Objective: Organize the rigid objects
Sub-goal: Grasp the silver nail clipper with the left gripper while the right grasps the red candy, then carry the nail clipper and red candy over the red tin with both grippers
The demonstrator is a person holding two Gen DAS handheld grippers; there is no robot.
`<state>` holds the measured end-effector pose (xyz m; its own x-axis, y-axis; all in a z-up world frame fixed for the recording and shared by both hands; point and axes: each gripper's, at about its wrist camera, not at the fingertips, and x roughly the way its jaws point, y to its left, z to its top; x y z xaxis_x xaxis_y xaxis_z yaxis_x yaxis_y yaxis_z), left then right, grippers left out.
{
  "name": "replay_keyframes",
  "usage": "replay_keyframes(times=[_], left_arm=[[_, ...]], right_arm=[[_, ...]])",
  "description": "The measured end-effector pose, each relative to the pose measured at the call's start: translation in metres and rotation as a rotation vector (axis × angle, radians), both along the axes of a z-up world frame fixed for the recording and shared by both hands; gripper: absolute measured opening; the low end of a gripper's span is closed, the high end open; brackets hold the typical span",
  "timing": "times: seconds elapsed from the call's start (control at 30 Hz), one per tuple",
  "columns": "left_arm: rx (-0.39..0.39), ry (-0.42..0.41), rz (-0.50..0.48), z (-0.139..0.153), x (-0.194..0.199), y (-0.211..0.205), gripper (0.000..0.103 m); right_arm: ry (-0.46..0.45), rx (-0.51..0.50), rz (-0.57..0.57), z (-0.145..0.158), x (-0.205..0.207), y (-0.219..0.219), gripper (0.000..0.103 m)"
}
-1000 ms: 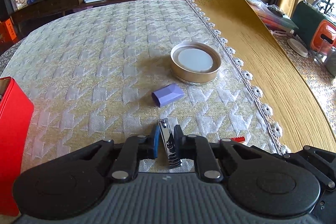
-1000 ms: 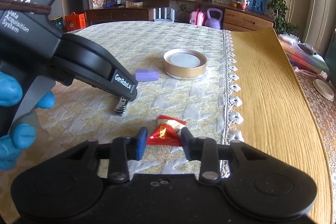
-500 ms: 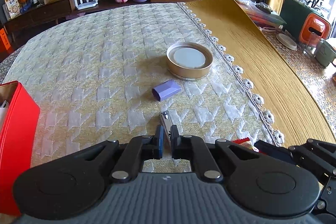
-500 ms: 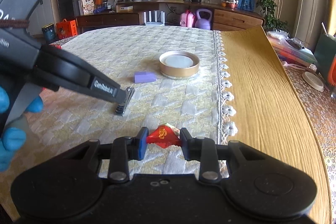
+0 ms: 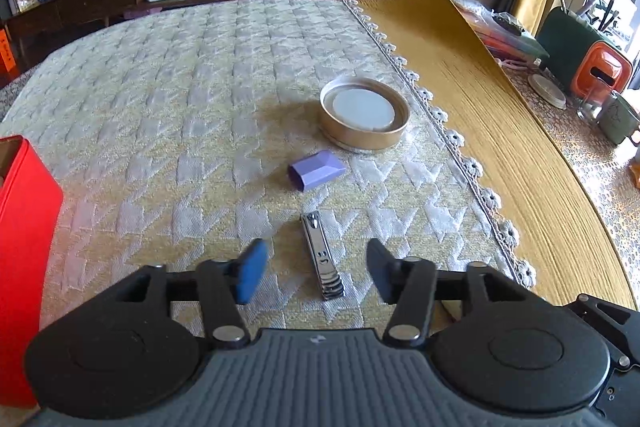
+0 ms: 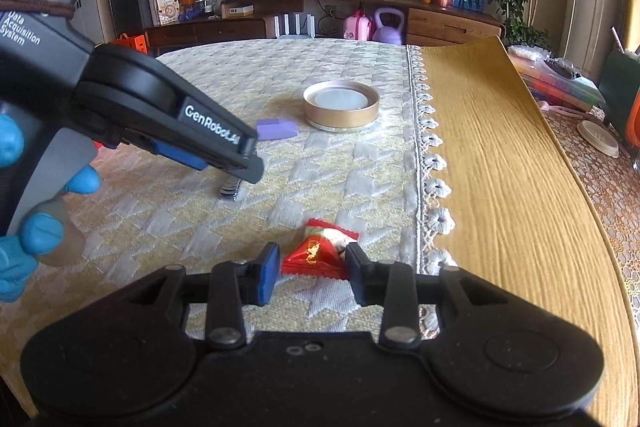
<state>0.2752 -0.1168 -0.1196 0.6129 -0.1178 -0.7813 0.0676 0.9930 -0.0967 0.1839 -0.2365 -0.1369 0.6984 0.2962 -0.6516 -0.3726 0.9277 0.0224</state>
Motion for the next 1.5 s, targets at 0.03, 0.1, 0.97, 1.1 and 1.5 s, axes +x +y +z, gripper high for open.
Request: replay_keyframes(times=[0.03,0.1,0.97,1.1,1.5], left_arm=[[0.005,-0.001,-0.004,0.0,0.001,-0.001,0.057],[0.009,0.002,-0.004,-0.002,0.004,-0.003,0.057],[0.108,-0.047,-0.007,-0.01,0.008,-0.011,0.011],[0.094,-0.04,-0.003,-0.009,0.003,-0.002,0.011],[0.031,-0.027,0.019,-0.001,-0.029,0.031,0.011]], right_arm=[[0.001,0.0,-0.005,0.0,0.001,0.001,0.042],[-0.001,0.009,-0.02,0.001,0.002,0.002,0.053],[-0.01,-0.046,-0.111,0.0,0.005,0.013,0.031],[-0.008,-0.03,-0.125,0.001,0.003,0.008,0.03],[-0.011,0.02,-0.128,0.017,-0.016,0.005,0.03]])
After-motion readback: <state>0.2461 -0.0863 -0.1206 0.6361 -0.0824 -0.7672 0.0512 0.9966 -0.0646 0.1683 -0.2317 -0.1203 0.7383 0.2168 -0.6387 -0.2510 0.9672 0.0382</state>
